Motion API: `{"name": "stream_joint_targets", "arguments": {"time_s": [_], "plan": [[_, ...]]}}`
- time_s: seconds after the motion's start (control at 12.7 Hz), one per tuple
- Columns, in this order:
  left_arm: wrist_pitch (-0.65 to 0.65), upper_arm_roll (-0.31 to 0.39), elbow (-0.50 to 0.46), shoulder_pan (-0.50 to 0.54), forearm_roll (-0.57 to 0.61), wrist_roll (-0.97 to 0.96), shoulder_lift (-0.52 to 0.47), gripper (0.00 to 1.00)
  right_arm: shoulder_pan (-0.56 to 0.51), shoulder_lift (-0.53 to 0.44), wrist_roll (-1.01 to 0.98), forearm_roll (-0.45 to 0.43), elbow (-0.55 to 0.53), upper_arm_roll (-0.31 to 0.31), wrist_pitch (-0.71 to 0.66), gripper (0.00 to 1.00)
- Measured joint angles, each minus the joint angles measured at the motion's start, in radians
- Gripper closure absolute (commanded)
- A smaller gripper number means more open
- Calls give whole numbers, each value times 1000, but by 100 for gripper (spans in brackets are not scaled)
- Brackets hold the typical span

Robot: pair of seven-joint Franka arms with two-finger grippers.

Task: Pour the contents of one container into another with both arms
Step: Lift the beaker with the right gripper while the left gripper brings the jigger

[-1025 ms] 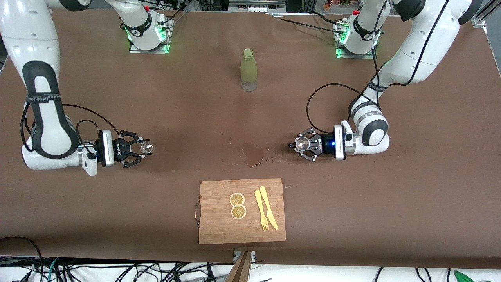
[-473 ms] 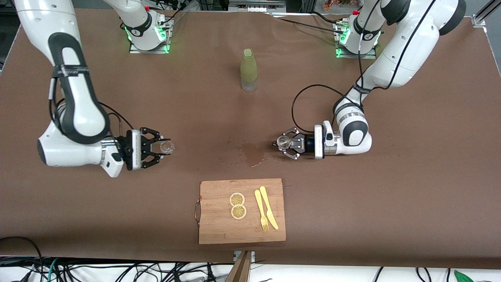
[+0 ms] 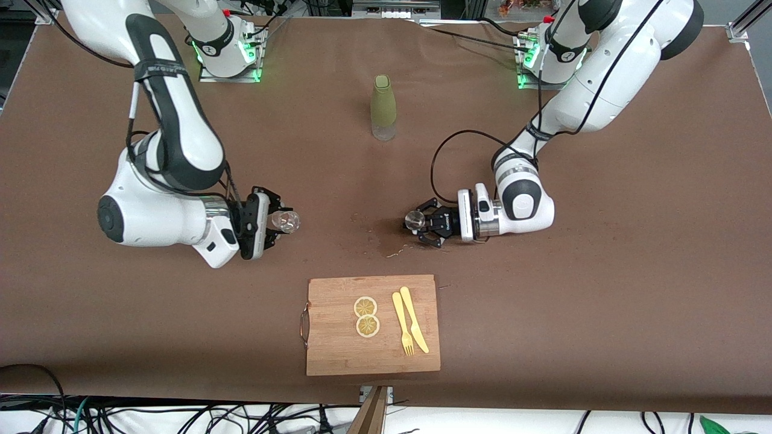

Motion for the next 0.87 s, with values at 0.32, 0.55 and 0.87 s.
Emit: {"name": "stream_joint_targets", "arguments": {"time_s": [0.32,0.55,0.87], "plan": [[38,-24,7,-22,-5,2,16,100,90,0,167,-111,23,0,29,70],[40,-33,33,-34,-22,14,44,100,137,1,246,-165,27,-1,45,70],[43,-38,77,-52,-54,41,78,100,209,16,362,-274,71,-3,45,70]]}}
